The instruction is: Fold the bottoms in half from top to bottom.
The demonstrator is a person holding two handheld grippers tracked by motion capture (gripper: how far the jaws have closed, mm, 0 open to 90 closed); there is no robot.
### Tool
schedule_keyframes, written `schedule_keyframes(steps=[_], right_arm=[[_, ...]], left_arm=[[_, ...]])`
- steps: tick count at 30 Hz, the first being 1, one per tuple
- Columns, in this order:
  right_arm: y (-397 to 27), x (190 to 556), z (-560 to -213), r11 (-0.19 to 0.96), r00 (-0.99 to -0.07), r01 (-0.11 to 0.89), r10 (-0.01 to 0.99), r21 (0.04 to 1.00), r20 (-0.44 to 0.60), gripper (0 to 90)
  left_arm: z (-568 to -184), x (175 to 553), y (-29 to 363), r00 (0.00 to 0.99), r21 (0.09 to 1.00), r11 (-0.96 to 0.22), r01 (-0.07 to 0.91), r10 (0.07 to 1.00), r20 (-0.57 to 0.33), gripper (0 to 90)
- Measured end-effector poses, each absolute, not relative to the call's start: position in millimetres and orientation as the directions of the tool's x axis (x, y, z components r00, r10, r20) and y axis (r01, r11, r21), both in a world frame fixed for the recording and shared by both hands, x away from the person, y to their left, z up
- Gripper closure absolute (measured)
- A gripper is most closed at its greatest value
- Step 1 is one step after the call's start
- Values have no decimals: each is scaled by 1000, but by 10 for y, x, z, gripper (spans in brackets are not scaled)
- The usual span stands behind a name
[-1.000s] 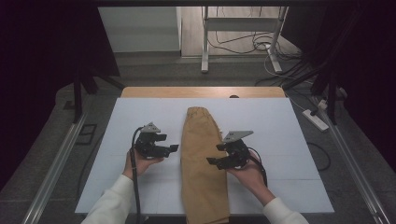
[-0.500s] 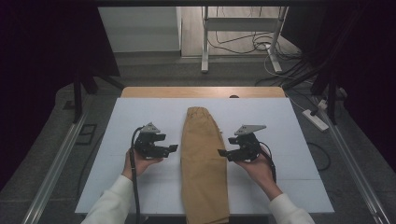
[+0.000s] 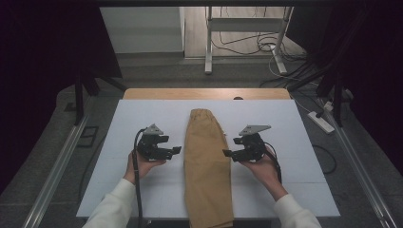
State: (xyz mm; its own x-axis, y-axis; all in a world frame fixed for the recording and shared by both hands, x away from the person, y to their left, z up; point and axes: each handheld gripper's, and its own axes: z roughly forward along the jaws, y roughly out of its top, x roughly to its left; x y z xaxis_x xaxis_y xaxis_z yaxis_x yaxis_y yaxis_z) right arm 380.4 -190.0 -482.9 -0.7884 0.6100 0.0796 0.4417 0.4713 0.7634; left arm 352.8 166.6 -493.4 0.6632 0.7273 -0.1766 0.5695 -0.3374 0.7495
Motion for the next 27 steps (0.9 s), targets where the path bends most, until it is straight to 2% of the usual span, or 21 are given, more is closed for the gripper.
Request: schedule_keyframes(steps=[27], right_arm=[[-1878,4006,-4856,465,-775,447,629,764,71,300]], left_arm=[[-4906,3988,1463,659,739,-328,588,724,-203,242]])
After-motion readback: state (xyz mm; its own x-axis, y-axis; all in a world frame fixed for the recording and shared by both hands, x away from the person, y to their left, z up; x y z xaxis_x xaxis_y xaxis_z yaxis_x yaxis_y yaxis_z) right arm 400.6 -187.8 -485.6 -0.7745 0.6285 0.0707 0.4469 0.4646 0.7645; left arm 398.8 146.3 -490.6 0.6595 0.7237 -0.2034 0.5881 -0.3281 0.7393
